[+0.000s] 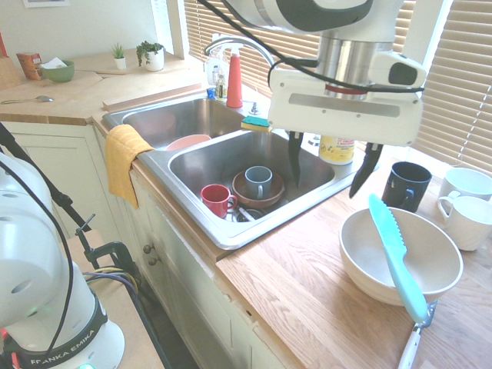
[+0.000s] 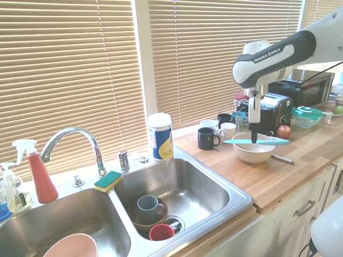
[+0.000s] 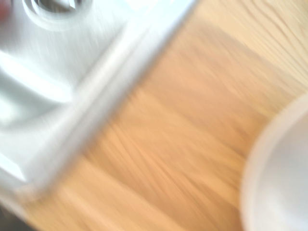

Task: Put the knife into the sink

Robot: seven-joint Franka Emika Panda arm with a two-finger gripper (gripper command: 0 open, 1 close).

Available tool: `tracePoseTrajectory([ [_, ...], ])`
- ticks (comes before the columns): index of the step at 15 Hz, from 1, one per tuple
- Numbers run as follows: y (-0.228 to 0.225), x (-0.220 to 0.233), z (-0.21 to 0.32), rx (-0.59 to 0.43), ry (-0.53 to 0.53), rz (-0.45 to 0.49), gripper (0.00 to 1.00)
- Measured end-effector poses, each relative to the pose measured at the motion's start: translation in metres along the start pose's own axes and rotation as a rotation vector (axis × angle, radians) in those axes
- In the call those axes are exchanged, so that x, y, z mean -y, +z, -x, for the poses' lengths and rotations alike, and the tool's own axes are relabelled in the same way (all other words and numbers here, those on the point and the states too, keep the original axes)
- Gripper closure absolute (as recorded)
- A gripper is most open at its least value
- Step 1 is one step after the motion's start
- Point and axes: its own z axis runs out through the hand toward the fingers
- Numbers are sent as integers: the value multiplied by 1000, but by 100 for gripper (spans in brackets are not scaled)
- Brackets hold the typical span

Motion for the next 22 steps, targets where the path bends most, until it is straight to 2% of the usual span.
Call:
tracePoseTrajectory([
  [2,3,-34,2,9,-22,6,0],
  [5,24,-58,-7,24,-16,5,0],
  [13,72,-77,-44,76,5,11,0],
  [14,76,-77,-47,80,6,8,100],
  [22,85,-77,-58,86,35,-14,100],
])
